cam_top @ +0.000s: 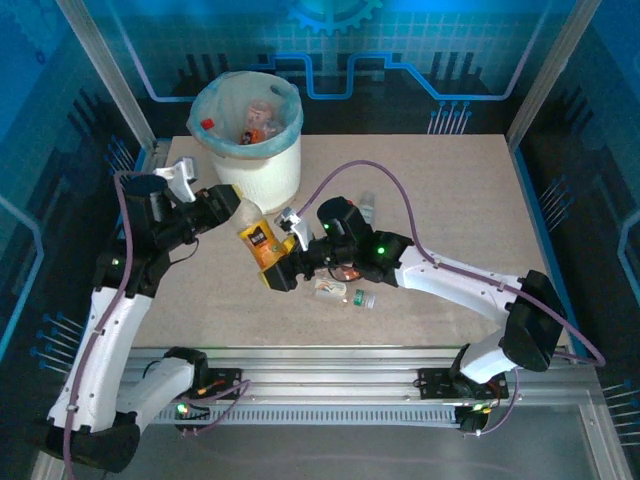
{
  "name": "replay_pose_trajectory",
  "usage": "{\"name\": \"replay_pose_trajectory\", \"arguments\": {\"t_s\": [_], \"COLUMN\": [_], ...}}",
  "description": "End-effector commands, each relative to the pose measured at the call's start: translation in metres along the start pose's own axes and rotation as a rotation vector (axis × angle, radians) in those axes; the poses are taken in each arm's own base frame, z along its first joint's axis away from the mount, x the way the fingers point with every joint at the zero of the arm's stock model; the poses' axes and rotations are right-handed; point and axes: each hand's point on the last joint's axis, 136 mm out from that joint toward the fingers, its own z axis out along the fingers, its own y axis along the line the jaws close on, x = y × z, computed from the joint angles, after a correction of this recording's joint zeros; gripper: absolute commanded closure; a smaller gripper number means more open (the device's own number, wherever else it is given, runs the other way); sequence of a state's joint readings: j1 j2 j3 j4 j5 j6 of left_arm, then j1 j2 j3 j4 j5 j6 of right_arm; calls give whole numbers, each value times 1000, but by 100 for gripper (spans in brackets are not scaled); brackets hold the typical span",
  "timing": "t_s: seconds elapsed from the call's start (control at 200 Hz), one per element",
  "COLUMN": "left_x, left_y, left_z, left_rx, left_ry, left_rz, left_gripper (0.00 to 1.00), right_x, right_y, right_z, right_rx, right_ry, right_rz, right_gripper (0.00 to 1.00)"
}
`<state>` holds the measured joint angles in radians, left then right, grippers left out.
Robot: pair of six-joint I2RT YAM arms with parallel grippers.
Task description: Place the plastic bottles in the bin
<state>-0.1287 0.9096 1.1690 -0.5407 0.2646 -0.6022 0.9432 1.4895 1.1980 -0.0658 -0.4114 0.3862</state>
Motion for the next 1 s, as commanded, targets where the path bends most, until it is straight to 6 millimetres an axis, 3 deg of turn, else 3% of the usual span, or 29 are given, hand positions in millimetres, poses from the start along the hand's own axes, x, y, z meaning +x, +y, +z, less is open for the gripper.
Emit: {"name": "replay_pose_trajectory", "arguments": {"t_s": [0.0, 0.075, 0.26, 0.48, 0.745, 0.995], "left_x": [-24, -36, -79, -149, -224, -283], "left_y": [-6, -8, -24, -73, -86, -82], "left_z": [-16, -22, -37, -41, -6, 51], "left_rx": [-24, -45, -81, -15, -92, -196], "left_ry": [-104, -145, -286, -450, -621, -754], "left_rz": [32, 57, 141, 227, 371, 548], "left_gripper": [100, 100, 100, 100, 100, 100], "right_x": [-28, -35, -57, -72, -80, -92], "right_y": [11, 10, -5, -25, -42, -55], "right_z": [-21, -31, -65, -92, -96, -92], "right_rx": [34, 67, 250, 400, 462, 504], "right_ry": [-74, -98, -208, -290, -260, -207], "right_rz": [-74, -100, -180, -230, -288, -338], "right_gripper": [6, 0, 0, 0, 0, 0]}}
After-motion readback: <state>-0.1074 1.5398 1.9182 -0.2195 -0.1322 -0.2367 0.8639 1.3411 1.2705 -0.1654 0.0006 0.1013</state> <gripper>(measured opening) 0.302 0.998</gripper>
